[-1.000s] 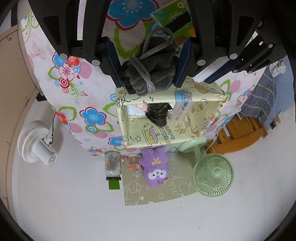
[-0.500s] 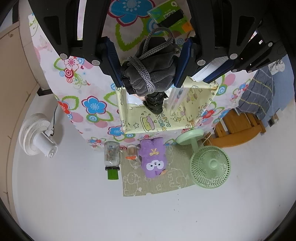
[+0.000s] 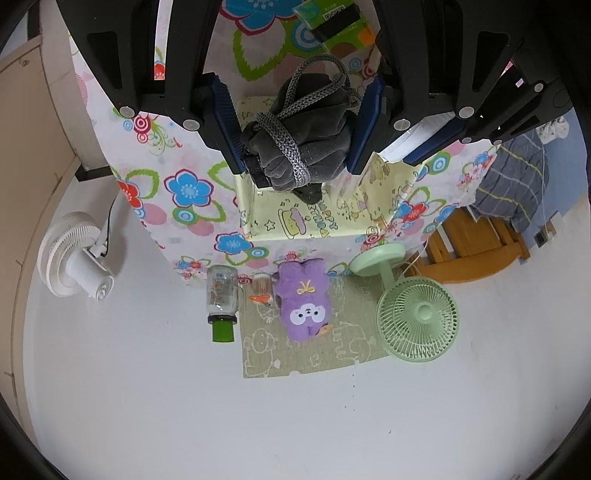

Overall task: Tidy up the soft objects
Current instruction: 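Lift and carry the pouch over the box while the left tool carries the rolled cloth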

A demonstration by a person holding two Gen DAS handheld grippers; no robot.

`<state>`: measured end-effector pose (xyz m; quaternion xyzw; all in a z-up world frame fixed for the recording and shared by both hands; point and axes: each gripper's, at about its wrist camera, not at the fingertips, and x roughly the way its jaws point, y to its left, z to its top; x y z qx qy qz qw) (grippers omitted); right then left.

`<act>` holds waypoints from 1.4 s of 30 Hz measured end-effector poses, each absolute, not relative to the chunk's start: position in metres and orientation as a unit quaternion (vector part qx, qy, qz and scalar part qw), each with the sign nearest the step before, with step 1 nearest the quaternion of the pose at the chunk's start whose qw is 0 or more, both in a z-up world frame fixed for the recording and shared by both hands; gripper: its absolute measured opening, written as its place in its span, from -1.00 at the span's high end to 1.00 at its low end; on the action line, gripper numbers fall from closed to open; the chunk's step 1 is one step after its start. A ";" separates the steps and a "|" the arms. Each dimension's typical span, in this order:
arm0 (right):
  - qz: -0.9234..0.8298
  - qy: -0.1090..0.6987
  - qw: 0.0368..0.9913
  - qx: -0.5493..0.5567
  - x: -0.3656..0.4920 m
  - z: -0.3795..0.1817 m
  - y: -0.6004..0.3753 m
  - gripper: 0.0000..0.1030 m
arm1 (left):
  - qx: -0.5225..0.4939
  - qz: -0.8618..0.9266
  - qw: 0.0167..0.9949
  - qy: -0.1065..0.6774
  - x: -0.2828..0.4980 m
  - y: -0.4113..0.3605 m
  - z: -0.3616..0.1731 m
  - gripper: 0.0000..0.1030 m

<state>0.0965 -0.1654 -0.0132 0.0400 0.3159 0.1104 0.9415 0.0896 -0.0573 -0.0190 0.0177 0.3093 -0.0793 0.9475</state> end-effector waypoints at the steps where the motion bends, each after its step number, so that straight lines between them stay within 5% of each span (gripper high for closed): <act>1: 0.110 0.316 0.942 0.040 0.098 -0.012 -0.165 -0.15 | 0.018 -0.079 0.948 0.309 0.091 -0.057 -0.018 0.53; 42: 0.123 0.335 0.933 0.042 0.185 -0.020 -0.156 -0.15 | 0.009 -0.065 0.943 0.327 0.172 -0.049 -0.022 0.51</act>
